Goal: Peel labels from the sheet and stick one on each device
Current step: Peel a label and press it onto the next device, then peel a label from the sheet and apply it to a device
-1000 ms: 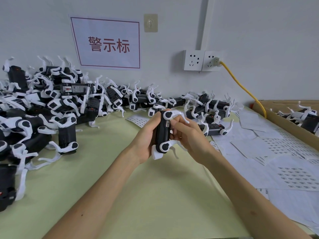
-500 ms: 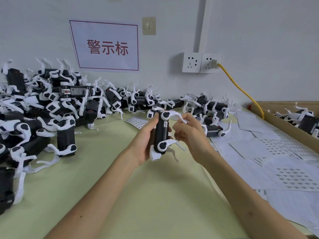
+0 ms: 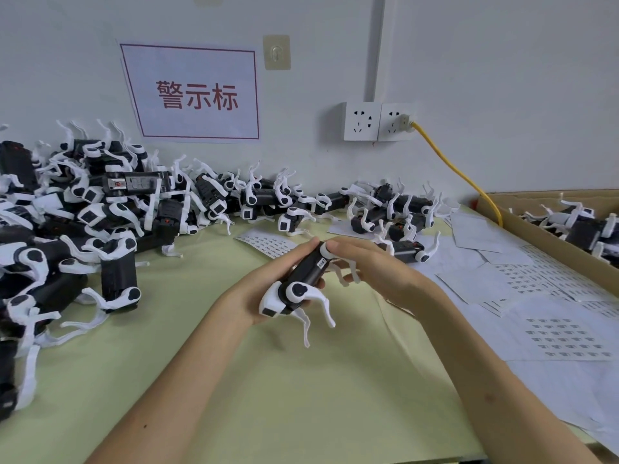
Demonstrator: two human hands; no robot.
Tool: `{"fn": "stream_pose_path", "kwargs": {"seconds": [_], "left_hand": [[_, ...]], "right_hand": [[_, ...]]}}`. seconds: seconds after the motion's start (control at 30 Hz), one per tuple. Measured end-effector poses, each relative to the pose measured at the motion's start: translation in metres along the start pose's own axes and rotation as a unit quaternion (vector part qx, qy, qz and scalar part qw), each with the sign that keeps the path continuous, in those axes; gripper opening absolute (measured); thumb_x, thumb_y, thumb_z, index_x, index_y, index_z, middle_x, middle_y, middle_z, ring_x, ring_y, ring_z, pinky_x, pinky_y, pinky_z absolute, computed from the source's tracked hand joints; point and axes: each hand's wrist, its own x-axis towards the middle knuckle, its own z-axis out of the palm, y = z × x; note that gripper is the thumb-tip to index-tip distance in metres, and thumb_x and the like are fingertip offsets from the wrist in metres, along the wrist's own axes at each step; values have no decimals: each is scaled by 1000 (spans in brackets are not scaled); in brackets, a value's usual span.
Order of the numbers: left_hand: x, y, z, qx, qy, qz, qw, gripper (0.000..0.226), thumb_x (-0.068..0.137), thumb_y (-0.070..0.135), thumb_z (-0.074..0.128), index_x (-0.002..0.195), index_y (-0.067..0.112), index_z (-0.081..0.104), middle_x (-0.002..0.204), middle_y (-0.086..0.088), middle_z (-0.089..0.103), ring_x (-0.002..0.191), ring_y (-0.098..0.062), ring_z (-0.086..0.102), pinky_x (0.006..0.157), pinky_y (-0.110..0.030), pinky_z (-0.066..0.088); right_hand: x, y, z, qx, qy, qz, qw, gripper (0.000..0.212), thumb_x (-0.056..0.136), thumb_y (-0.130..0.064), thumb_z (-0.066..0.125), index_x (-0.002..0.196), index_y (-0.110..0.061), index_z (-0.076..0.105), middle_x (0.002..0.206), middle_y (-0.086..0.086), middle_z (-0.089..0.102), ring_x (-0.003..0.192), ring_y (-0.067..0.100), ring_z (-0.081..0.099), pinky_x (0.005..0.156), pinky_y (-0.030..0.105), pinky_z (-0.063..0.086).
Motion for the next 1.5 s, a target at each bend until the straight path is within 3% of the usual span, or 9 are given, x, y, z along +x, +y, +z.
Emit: {"fn": "stream_pose_path", "kwargs": {"seconds": [0.2,0.3,0.4,0.5,0.6,0.83,1.1,1.27,1.5], "left_hand": [[-7,4,7,-19,-123,-21,992,42,103,52,48,115,24,77,88,-11,74,69,-20,73,61,-28,59],[-4,3,7,4,-111,1,994,36,95,48,61,95,18,80,92,-14,74,65,-25,71,56,-27,57],[5,3,2,-46,44,58,996,19,98,25,58,100,10,69,82,-11,65,55,-23,66,50,-29,57],[11,-1,-6,-111,150,77,979,16,103,19,50,101,11,63,62,-5,63,49,-18,66,47,-24,56],[13,-2,-7,-126,166,87,974,17,103,18,48,96,11,63,59,-3,62,48,-17,65,46,-23,55],[13,0,-2,-120,180,92,972,18,103,18,49,97,11,64,61,-3,62,48,-17,63,47,-23,55],[8,3,1,-143,242,101,954,17,101,14,51,91,10,64,56,-1,60,43,-15,59,44,-22,52],[6,4,4,-139,259,93,951,18,101,13,51,90,9,64,55,-1,59,41,-16,56,42,-22,49],[6,4,3,-128,261,92,952,19,100,15,51,88,12,65,58,0,60,43,-15,55,43,-22,49]], "right_hand": [[-11,-12,-16,75,-190,31,978,42,99,-47,48,115,-13,68,97,17,67,72,23,61,61,27,51],[-15,-8,-29,63,-124,96,986,47,98,-53,44,99,-11,65,88,18,67,63,25,59,60,29,53],[-16,-5,-44,190,27,90,977,41,101,-45,44,104,-8,60,83,15,63,58,23,59,52,27,49],[-24,-1,-71,537,209,-64,815,44,98,-45,52,110,-4,63,108,19,67,81,31,72,75,34,58],[-38,4,-93,662,225,-190,689,60,99,-53,48,140,-9,47,137,32,57,119,48,64,108,52,46],[-21,3,-74,493,414,-6,765,30,101,-27,48,120,-9,63,97,6,71,67,18,60,63,26,46],[-4,-8,-32,153,405,-4,901,23,94,-3,51,95,-15,69,74,1,67,55,13,58,58,25,46],[11,-9,-17,-60,424,-22,903,29,88,-12,66,113,-24,58,109,-4,61,93,11,61,77,30,48],[9,18,-43,-269,341,130,891,26,97,-11,58,111,11,63,88,23,63,80,39,58,66,36,50]]}}
